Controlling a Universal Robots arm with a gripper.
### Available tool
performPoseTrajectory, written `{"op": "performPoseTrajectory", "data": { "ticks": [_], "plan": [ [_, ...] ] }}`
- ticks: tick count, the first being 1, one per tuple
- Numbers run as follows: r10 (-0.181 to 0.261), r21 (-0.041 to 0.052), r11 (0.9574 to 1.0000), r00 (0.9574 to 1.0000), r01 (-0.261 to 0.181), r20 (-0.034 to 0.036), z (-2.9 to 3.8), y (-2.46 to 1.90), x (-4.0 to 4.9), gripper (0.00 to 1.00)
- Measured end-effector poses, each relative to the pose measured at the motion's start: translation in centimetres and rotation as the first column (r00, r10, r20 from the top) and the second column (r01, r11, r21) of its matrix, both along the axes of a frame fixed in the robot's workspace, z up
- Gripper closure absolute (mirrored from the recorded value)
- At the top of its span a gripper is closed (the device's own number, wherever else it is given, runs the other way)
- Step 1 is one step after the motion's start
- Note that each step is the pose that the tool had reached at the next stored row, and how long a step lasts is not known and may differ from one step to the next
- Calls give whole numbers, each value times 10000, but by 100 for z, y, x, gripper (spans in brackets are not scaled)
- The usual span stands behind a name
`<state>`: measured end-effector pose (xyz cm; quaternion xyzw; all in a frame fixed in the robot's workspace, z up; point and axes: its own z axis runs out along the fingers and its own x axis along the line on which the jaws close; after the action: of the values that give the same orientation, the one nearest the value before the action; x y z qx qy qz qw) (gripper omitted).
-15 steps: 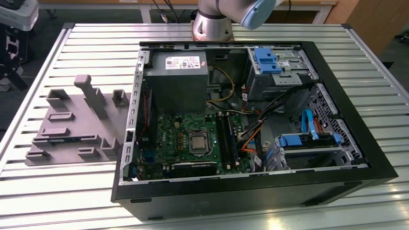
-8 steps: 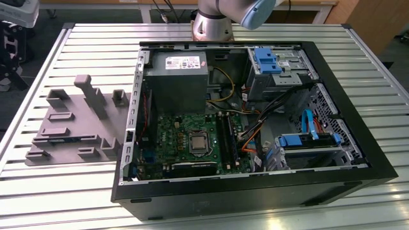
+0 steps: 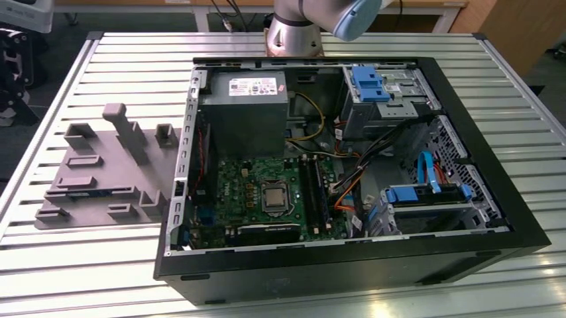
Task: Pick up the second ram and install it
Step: 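Pick up the second ram and move it above second insertion slot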
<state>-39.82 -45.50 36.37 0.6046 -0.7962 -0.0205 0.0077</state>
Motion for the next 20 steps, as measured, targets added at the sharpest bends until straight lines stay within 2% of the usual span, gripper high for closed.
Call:
{"op": "performPoseTrajectory", "data": {
  "ticks": [3, 6, 10, 14, 17, 18, 19, 20],
  "plan": [
    [527, 0, 9986, 9986, -527, 0, -3, 0, 0, 89],
    [1063, 0, 9943, 9943, -1063, 0, -7, 0, 0, 89],
    [1786, 0, 9839, 9839, -1786, 0, -14, 0, 0, 89],
    [2265, -1, 9740, 9740, -2265, -2, -26, 0, 0, 89],
    [2277, -1, 9737, 9737, -2277, 1, -27, -1, -1, 89],
    [2277, -1, 9737, 9737, -2277, 2, -28, -1, -1, 84],
    [2277, -1, 9737, 9737, -2277, 2, -29, 0, -1, 84],
    [2277, -1, 9737, 9737, -2277, 4, -34, 0, 0, 77]
  ]
}}
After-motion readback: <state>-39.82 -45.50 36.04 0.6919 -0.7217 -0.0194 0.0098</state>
